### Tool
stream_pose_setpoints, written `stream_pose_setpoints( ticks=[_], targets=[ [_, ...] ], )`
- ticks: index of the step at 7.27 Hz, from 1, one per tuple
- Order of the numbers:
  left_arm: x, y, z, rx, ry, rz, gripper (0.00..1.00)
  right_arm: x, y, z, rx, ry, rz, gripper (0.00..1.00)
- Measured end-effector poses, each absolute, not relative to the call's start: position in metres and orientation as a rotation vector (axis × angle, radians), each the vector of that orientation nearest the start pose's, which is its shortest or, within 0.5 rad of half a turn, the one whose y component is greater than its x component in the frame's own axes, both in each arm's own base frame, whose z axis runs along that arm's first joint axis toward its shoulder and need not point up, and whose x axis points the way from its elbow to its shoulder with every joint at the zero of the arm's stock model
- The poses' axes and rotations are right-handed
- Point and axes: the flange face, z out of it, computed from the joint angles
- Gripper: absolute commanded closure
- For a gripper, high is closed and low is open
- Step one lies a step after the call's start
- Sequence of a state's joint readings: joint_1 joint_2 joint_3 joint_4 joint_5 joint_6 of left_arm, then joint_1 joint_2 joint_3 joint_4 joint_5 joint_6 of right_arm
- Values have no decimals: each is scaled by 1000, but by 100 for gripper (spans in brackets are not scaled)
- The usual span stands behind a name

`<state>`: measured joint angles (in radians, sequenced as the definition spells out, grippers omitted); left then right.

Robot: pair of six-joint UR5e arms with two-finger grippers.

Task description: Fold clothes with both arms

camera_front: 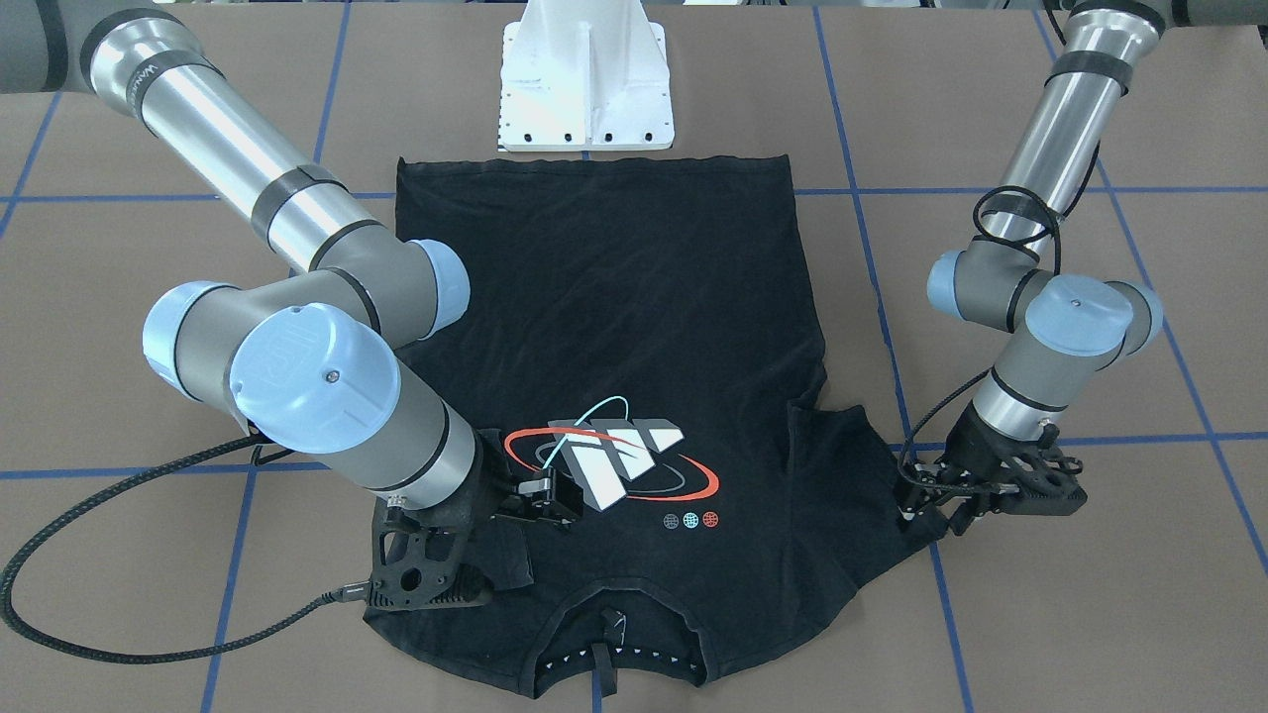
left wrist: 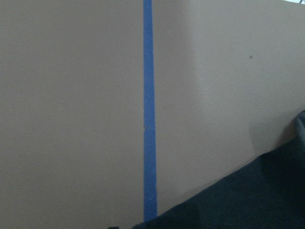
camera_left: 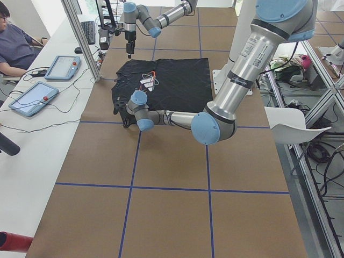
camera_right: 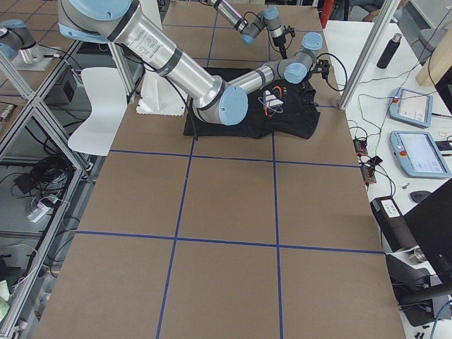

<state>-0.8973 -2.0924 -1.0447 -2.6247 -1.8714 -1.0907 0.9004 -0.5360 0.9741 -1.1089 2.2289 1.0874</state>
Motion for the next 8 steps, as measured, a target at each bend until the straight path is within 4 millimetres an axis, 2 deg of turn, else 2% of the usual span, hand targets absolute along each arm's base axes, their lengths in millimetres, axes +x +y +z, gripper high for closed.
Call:
stream_pose_setpoints(
  ticks=[4,5,7,8],
  targets=[
    [378,-640,494,452,978,-218,42,-468,-707,186,79,-1053,83,0],
    [379,-640,493,452,979,-218,50,-468,-707,186,79,-1052,82,0],
    [379,-640,492,453,981,-218,72,-468,-706,186,80,-1052,82,0],
    [379,-640,491,453,981,-219,91,-468,-706,186,79,-1052,82,0]
  ],
)
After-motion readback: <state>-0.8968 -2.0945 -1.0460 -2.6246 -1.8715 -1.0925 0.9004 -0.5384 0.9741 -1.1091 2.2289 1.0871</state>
